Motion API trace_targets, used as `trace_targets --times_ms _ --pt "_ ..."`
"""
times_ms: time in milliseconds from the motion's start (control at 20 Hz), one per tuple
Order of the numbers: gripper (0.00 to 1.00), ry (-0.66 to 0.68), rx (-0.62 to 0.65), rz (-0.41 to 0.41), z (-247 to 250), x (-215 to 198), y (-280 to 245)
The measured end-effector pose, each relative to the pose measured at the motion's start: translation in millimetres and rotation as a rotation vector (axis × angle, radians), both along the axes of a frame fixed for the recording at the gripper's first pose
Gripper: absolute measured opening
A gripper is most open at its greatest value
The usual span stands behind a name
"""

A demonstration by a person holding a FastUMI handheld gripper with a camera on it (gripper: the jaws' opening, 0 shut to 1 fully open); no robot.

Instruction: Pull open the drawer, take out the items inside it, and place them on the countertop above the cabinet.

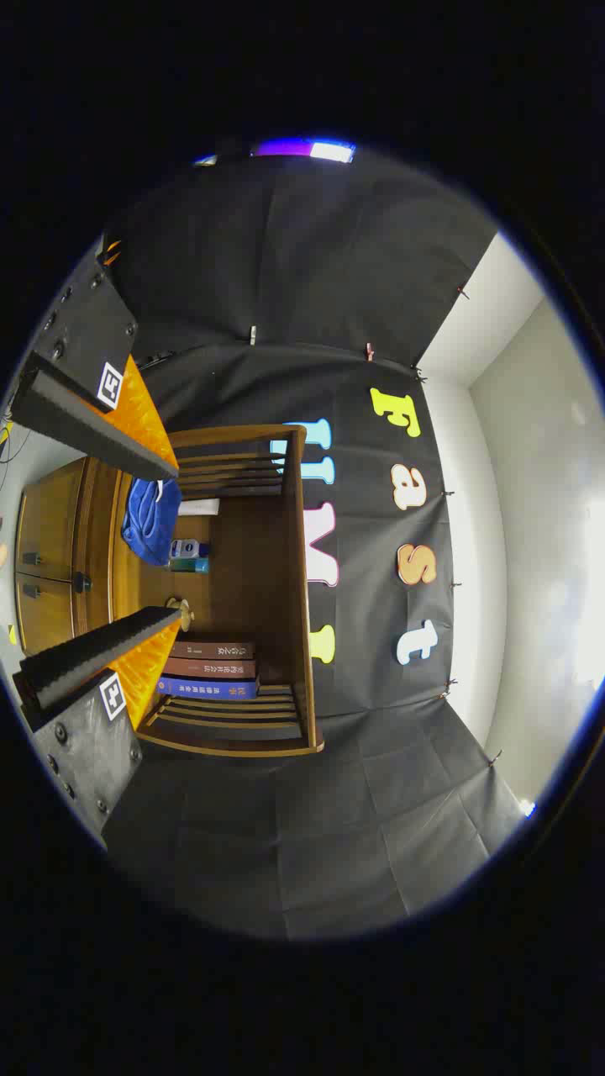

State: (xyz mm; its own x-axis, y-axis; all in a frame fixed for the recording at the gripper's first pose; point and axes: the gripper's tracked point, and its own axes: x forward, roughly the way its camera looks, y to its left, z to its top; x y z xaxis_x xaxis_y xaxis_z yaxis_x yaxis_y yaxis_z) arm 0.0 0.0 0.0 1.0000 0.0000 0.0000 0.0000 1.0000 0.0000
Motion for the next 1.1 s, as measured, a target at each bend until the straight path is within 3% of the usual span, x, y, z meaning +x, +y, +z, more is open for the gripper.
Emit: trace_targets --times_ms 1100 --pt "0.98 0.019 0.008 -0.045 -11 2 -17"
